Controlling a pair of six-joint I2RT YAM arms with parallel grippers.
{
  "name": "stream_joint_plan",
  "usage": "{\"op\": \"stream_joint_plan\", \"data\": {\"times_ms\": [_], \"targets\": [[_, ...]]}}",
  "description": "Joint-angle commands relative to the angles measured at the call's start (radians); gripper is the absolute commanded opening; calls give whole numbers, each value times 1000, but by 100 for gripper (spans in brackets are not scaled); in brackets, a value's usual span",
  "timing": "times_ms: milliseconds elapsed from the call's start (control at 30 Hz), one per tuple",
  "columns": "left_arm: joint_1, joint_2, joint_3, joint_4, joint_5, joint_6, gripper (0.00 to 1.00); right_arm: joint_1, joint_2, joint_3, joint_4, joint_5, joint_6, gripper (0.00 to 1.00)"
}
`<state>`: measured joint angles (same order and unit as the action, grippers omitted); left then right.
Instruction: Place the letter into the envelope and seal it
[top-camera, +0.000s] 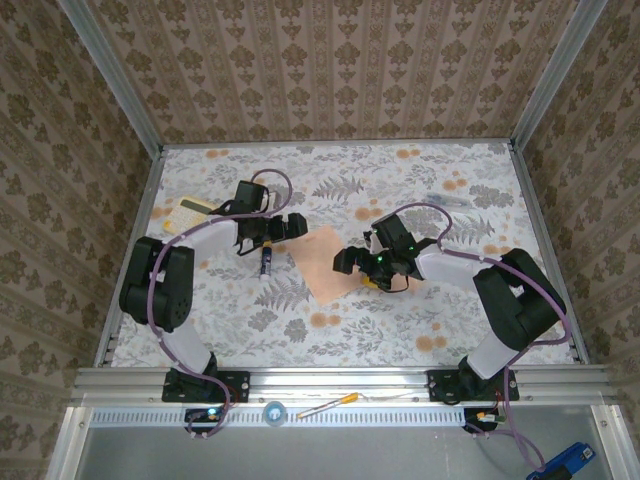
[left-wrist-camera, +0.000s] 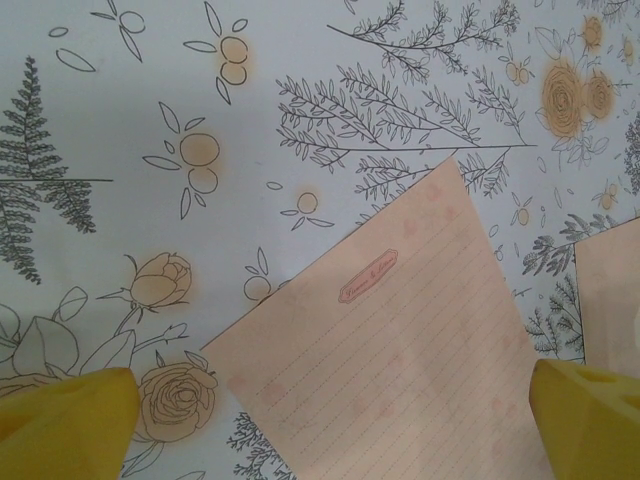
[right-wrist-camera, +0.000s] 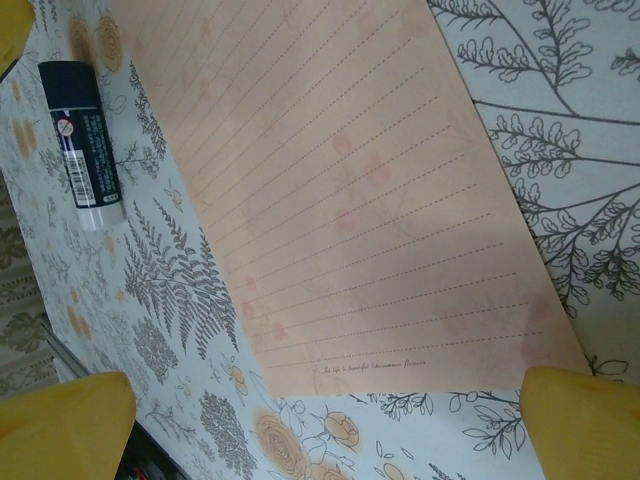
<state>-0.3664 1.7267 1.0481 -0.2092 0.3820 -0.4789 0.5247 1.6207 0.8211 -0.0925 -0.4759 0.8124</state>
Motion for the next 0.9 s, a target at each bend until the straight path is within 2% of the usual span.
{"op": "stream_joint_plan", "data": {"times_ms": [0, 867], "targets": [[-11, 25, 38, -19, 4, 16, 100, 6, 13, -13, 14, -7, 10, 100], [-72, 117, 111, -128, -56, 67, 100, 5, 63, 0, 23, 14, 6, 100]]}}
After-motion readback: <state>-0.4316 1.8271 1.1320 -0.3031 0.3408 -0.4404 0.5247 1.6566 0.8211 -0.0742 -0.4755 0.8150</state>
